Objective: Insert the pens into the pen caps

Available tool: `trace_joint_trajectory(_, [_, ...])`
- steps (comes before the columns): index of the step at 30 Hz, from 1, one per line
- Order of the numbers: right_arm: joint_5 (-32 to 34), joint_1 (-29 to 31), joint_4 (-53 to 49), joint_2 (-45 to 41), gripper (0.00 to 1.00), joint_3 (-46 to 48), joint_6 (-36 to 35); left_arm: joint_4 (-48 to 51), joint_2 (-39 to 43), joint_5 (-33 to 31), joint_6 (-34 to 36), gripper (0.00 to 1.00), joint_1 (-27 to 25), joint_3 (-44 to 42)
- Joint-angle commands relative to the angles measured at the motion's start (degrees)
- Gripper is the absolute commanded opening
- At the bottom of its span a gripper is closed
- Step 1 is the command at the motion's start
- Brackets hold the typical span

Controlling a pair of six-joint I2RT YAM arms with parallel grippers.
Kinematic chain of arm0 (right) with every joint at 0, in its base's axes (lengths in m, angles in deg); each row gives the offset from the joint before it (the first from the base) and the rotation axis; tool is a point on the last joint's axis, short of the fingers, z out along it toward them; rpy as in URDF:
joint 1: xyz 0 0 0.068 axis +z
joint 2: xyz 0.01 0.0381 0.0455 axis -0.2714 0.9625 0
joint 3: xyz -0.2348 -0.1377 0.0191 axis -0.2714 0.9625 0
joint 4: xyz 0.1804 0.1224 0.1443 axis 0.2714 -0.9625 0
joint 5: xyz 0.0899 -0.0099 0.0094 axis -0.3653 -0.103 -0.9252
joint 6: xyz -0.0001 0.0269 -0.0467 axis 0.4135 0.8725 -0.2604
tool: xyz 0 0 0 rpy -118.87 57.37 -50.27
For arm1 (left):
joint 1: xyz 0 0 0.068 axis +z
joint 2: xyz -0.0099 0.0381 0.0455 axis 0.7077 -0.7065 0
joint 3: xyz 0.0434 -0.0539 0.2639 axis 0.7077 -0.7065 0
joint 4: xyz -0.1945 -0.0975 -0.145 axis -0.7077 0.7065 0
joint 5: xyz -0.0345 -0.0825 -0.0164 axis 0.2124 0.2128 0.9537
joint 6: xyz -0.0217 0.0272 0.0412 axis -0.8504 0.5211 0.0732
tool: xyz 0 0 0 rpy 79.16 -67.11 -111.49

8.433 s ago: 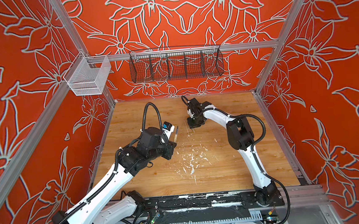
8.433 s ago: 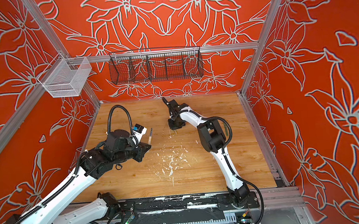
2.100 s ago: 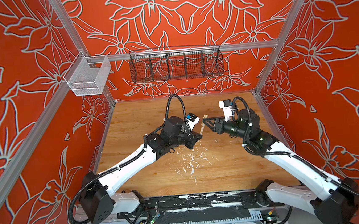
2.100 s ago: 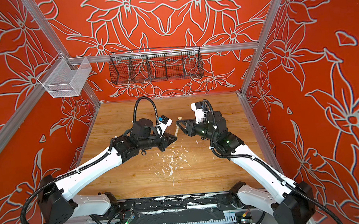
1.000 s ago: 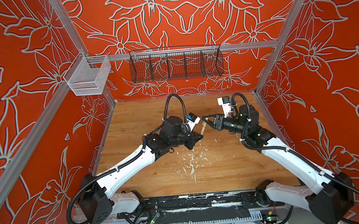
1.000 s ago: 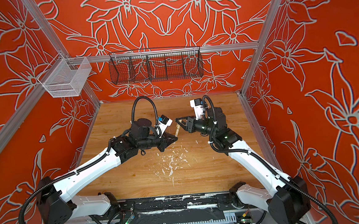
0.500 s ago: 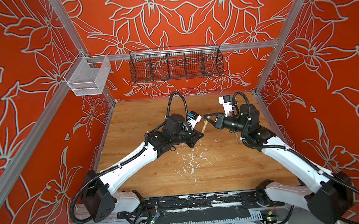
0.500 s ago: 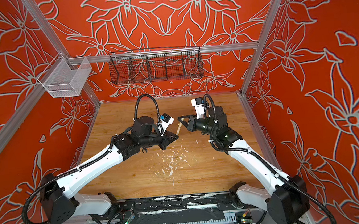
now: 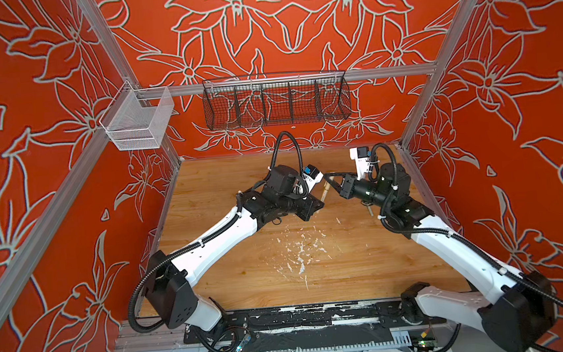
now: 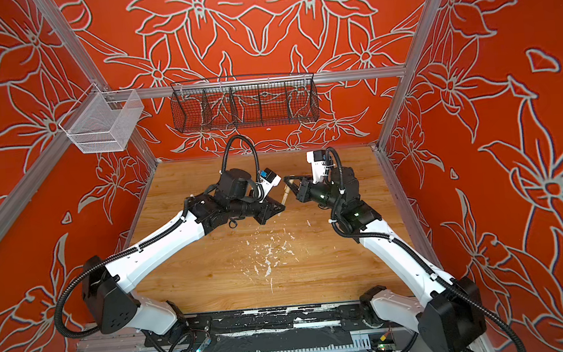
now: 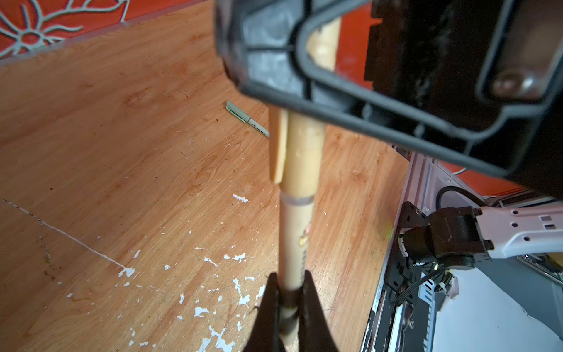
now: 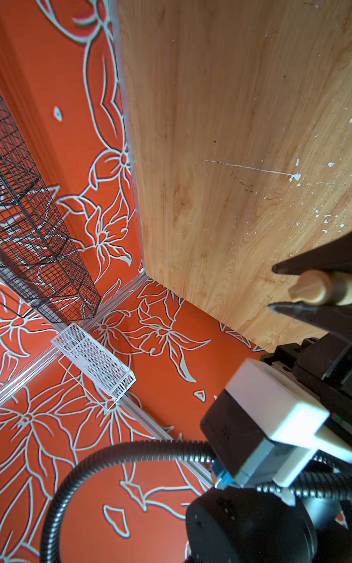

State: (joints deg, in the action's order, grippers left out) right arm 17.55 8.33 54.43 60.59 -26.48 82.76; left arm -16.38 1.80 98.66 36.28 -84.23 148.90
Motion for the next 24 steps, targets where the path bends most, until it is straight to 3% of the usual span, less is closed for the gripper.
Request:
trace_joint_trajectory(1, [-9.3, 2.9, -8.8, 0.2, 0.0, 2.7, 0.2, -12.3, 0.1, 0.1, 1.8, 0.0, 2.2, 6.5])
trace_joint_trajectory(8, [-12.1, 3.7, -6.2, 1.9, 0.0, 3.9, 3.3, -14.2, -0.6, 2.2, 1.0, 0.0, 3.1, 8.0])
trace_joint_trajectory(24, [-7.0, 6.9, -13.2, 2.4, 0.0, 4.0, 0.1, -16.0, -0.2, 3.3, -0.8, 0.0, 4.6, 10.6])
